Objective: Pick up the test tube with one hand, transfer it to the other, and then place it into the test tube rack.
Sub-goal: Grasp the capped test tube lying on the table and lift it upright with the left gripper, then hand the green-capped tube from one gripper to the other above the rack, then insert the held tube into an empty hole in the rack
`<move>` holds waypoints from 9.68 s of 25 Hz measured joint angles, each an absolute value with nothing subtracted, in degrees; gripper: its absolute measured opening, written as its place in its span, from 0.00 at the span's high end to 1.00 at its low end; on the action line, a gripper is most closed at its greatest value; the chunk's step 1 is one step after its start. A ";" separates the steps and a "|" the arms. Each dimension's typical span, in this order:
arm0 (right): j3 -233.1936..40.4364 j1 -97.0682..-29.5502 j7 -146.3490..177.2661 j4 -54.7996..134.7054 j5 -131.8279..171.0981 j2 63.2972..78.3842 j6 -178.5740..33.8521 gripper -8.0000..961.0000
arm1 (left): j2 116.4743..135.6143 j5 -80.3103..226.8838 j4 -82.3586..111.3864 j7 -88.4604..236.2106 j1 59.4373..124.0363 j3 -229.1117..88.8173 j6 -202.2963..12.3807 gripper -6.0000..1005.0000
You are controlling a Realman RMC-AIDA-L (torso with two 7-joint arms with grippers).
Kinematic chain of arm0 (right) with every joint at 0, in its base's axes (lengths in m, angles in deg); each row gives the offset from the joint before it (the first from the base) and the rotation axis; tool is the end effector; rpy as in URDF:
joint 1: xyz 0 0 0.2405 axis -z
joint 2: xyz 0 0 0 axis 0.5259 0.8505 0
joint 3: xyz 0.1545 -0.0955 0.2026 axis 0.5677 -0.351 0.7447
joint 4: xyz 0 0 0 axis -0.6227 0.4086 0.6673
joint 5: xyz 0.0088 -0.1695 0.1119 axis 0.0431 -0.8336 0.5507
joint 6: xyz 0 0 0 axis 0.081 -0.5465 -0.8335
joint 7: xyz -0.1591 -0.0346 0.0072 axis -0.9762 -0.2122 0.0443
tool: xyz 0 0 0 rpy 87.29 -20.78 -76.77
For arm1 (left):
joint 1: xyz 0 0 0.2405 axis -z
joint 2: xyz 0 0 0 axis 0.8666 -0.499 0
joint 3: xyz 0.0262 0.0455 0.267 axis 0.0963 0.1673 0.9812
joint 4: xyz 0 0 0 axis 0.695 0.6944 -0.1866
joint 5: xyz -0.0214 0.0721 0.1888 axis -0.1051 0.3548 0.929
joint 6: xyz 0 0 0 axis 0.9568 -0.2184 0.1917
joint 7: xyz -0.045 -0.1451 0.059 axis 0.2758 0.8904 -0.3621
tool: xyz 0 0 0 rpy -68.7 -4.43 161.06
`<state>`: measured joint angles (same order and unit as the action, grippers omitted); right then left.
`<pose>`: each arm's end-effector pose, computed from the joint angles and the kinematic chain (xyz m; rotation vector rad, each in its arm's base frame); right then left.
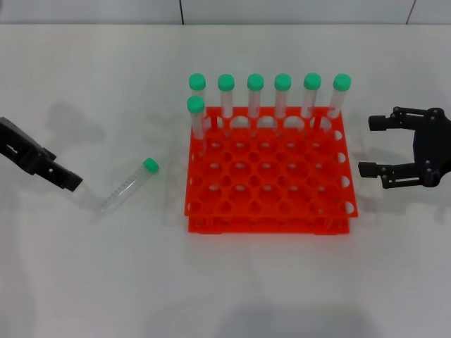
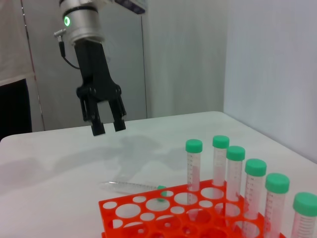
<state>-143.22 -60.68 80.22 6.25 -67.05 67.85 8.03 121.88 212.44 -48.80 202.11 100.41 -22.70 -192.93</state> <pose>0.2696 0.3484 0.0192 -2.7731 0.2079 0.5893 -0.2543 0.3660 0.0686 -2.6514 -1.1142 0.4916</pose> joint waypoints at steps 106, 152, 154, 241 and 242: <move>-137.45 -59.62 77.98 6.19 -65.38 71.35 6.47 0.12 | 124.67 157.18 -26.11 158.54 97.87 -20.40 -169.78 0.81; -136.62 -68.93 72.24 33.87 -43.30 74.34 14.49 0.12 | 127.71 175.15 -14.86 154.31 109.57 -20.63 -170.82 0.80; -136.73 -69.42 70.94 35.17 -42.59 74.35 14.24 0.12 | 127.82 175.12 -14.84 154.01 109.60 -20.61 -170.78 0.80; -136.98 -69.97 66.34 34.40 -41.63 73.70 12.97 0.73 | 130.42 172.71 -59.40 177.75 86.78 -17.67 -177.20 0.11; -137.15 -70.17 66.72 33.73 -41.90 73.62 12.75 0.73 | 130.43 171.45 -60.47 177.40 84.71 -17.82 -177.06 0.11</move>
<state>-137.15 -70.17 66.72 33.73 -41.90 73.62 12.75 130.43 171.45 -60.47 177.40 84.71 -17.82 -177.06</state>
